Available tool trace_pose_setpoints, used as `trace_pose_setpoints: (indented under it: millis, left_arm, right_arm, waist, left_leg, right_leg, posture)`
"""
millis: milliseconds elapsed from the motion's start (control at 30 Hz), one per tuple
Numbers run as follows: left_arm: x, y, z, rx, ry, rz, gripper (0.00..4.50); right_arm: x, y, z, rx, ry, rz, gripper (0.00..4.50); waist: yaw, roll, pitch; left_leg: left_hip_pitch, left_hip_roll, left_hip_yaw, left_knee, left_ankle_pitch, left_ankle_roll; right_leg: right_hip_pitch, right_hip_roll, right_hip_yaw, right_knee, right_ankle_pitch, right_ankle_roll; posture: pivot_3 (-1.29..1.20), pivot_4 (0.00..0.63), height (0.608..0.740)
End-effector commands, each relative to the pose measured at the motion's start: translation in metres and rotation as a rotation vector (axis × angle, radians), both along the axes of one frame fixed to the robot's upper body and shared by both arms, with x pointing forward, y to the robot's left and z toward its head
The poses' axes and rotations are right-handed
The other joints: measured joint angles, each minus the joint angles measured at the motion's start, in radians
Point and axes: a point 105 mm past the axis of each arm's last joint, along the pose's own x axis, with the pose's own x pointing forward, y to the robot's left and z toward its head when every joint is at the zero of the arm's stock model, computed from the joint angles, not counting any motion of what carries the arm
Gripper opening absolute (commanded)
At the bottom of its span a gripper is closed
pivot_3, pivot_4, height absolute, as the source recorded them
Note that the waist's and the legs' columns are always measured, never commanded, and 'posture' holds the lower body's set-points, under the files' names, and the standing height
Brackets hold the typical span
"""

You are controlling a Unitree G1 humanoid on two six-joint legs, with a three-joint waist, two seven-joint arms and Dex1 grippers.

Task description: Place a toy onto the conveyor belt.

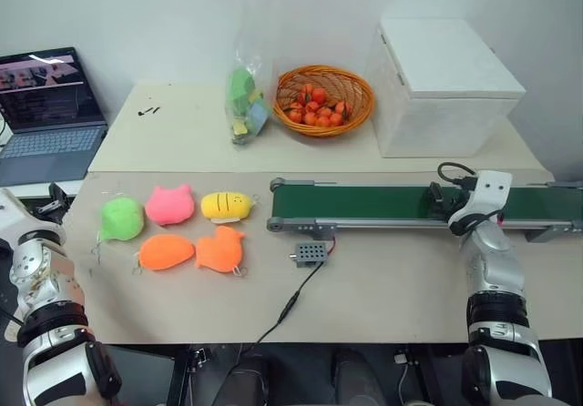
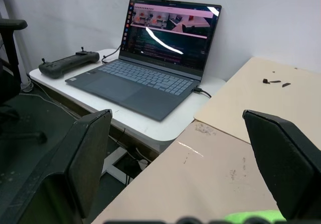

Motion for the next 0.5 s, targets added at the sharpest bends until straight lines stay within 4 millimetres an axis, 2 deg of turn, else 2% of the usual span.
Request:
trace_pose_setpoints:
  millis: [33,167,233,300,367,400,467,500]
  left_arm:
    - [0.006,-0.004,0.013,0.048,-0.020,-0.015,4.47]
    - [0.015,-0.015,0.011,0.058,-0.005,-0.066,4.47]
    - [0.015,-0.016,0.011,0.054,-0.016,-0.072,4.47]
    - [0.017,-0.017,0.010,0.051,-0.009,-0.074,4.47]
    - [0.018,-0.018,0.009,0.049,-0.007,-0.080,4.47]
    - [0.018,-0.019,0.008,0.047,-0.007,-0.082,4.47]
    - [0.020,-0.021,0.009,0.045,-0.009,-0.089,4.47]
    - [0.021,-0.021,0.009,0.045,-0.010,-0.091,4.47]
  right_arm:
    - [-0.002,-0.001,0.013,-0.017,-0.051,0.004,4.50]
    - [-0.004,0.008,0.015,-0.012,-0.060,0.042,4.50]
    - [-0.003,0.022,0.020,-0.039,-0.073,0.108,4.50]
    - [0.000,0.059,0.029,-0.034,-0.096,0.272,4.50]
    - [-0.009,0.112,0.043,-0.007,-0.135,0.535,4.50]
    - [-0.019,0.134,0.050,-0.003,-0.152,0.656,4.50]
    - [-0.053,0.181,0.064,0.005,-0.167,0.963,4.50]
    - [-0.070,0.194,0.068,0.001,-0.168,1.081,4.50]
  waist:
    - [0.000,0.000,0.000]
    - [0.005,0.000,0.000]
    - [0.004,0.000,0.000]
    - [-0.001,0.000,0.000]
    - [-0.008,0.000,0.000]
    - [-0.009,0.000,0.000]
    - [-0.008,0.000,0.000]
    - [-0.004,0.000,0.000]
  left_leg:
    - [0.000,0.000,0.000,0.000,0.000,0.000]
    - [0.000,0.000,0.001,0.000,0.000,0.000]
    - [0.000,0.000,0.001,0.000,0.000,0.000]
    - [0.000,0.001,0.002,0.000,0.000,0.000]
    - [0.000,0.002,0.004,-0.001,0.000,0.000]
    - [0.000,0.003,0.004,-0.001,0.000,0.000]
    - [0.000,0.006,0.004,-0.002,0.000,0.000]
    - [0.000,0.006,0.004,-0.002,0.000,0.000]
  right_leg:
    - [0.000,0.000,0.000,0.000,0.000,0.000]
    - [0.000,0.000,0.000,0.000,0.000,0.000]
    - [0.000,0.000,0.001,0.000,0.000,-0.001]
    - [-0.001,0.001,0.002,0.000,0.000,-0.001]
    - [-0.002,0.002,0.003,0.000,0.001,-0.001]
    - [-0.002,0.003,0.003,0.000,0.001,-0.001]
    - [-0.002,0.004,0.003,0.000,0.001,-0.001]
    - [-0.002,0.004,0.003,0.000,0.001,-0.001]
  posture:
    - [0.00,0.150,0.740]
    - [0.00,0.150,0.740]
    - [0.00,0.150,0.740]
    - [0.00,0.150,0.740]
    - [0.00,0.150,0.740]
    - [0.00,0.150,0.740]
    - [0.00,0.150,0.740]
    - [0.00,0.150,0.740]
